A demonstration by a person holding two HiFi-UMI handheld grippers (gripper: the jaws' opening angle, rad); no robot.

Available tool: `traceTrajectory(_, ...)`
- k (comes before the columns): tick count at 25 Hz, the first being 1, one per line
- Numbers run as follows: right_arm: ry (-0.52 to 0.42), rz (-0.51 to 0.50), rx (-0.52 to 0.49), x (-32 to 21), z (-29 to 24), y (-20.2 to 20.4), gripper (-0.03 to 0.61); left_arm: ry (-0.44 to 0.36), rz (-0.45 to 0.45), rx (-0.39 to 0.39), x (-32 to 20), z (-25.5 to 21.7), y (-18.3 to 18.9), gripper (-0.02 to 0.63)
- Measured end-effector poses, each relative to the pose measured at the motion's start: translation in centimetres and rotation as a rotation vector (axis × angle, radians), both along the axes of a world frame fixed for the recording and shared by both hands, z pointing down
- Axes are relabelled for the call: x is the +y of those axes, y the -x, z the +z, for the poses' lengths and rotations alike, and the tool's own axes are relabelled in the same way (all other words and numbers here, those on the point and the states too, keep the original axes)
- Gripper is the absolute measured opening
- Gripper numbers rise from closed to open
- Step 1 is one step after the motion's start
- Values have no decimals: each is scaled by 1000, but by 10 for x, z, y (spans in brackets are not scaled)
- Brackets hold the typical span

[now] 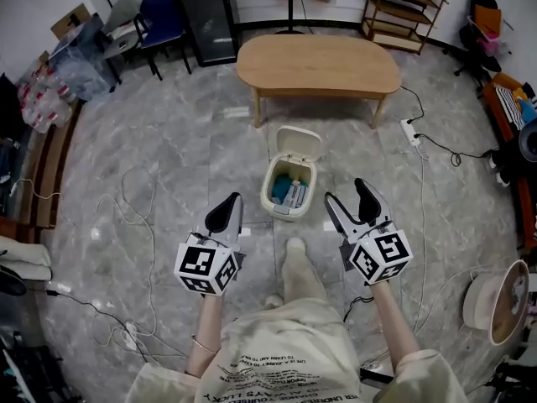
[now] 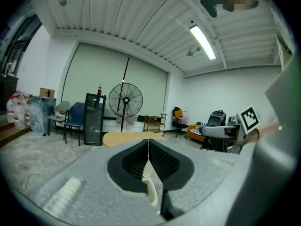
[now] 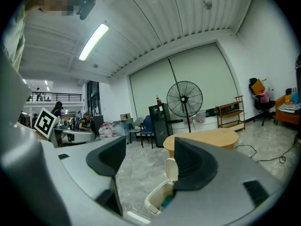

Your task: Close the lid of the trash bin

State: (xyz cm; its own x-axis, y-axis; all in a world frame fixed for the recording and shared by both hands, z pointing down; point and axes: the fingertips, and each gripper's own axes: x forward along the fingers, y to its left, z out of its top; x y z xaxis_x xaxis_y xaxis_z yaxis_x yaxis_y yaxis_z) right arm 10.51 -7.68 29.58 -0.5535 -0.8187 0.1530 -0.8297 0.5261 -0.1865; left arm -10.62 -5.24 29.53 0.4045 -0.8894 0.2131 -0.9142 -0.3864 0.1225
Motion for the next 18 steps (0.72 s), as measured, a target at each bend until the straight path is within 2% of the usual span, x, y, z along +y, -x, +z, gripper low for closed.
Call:
traceTrajectory(11,110,-111,73,-143,55,8,305,110,-72,28,-113,41,-5,23)
traceTrajectory(18,154,-202,187,-205,105,20,305,179,-97,61,-163,82,-10,23)
